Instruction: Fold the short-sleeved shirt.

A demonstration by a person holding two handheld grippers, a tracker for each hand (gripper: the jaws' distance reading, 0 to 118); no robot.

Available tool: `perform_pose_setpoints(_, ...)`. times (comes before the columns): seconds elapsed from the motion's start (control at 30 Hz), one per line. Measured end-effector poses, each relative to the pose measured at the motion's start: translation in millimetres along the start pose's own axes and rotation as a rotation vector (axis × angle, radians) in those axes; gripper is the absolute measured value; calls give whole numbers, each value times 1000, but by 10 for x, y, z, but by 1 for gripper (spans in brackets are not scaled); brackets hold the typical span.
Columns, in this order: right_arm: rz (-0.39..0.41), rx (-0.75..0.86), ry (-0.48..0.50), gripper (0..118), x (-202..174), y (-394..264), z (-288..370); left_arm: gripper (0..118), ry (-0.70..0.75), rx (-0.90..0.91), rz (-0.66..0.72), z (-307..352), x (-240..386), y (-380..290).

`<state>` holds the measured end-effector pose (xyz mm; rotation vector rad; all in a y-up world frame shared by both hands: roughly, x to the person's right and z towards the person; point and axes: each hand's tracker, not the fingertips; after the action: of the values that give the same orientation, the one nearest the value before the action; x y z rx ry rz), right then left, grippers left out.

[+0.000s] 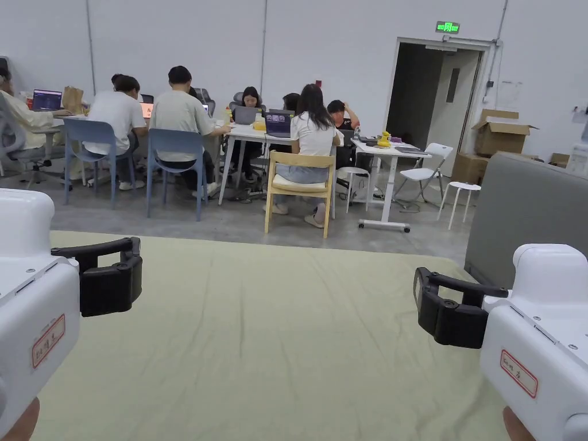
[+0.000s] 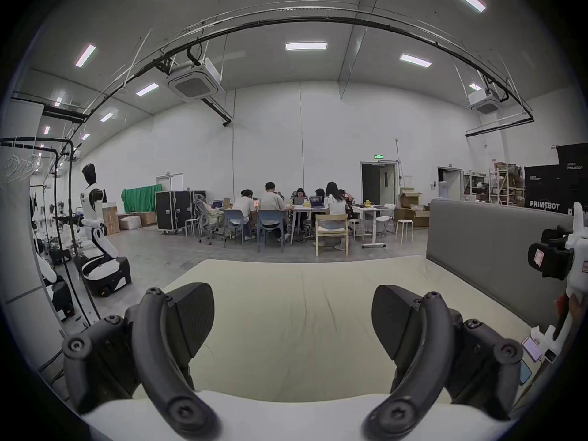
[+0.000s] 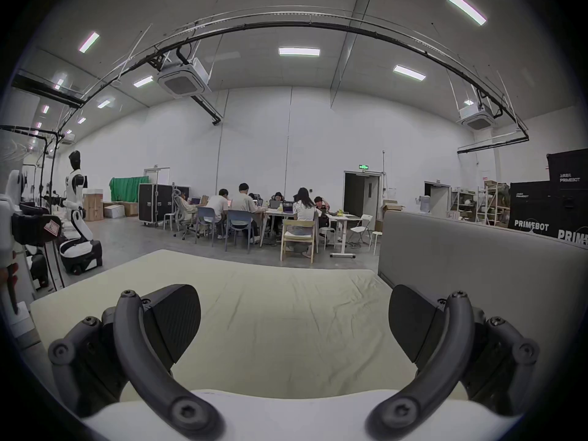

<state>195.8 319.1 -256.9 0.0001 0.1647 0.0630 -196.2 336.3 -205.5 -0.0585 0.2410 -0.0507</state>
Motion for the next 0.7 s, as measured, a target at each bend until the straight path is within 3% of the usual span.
perform_pose_setpoints(0.7, 14, 3, 5, 118, -54, 44, 42, 107, -2, 6, 13, 62, -52, 21)
